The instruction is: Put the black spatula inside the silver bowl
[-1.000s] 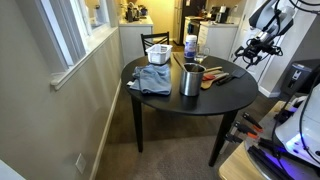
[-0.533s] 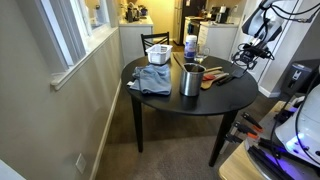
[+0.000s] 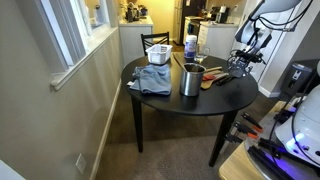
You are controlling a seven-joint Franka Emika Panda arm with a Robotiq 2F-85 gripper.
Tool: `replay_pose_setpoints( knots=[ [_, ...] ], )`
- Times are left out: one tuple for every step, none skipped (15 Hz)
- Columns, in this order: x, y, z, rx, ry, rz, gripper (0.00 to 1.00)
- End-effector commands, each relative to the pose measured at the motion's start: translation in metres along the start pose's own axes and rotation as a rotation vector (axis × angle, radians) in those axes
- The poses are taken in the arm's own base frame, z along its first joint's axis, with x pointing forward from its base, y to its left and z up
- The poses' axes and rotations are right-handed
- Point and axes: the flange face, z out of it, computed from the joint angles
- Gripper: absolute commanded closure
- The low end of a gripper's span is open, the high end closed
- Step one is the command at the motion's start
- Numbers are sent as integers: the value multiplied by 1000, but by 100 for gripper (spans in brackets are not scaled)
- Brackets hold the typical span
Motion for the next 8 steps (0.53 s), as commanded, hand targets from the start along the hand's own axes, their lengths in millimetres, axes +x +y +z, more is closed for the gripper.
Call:
replay_pose_setpoints(
  knots=[
    [12, -2, 9, -2, -7, 96, 0],
    [14, -2, 11, -5, -8, 108, 0],
    [15, -2, 12, -10, -9, 122, 0],
    [15, -2, 15, -16, -10, 139, 0],
    [16, -2, 17, -21, -16, 151, 0],
    [16, -2, 19, -28, -19, 167, 0],
    [16, -3, 21, -31, -26, 178, 0],
    [17, -3, 22, -33, -30, 188, 0]
  ],
)
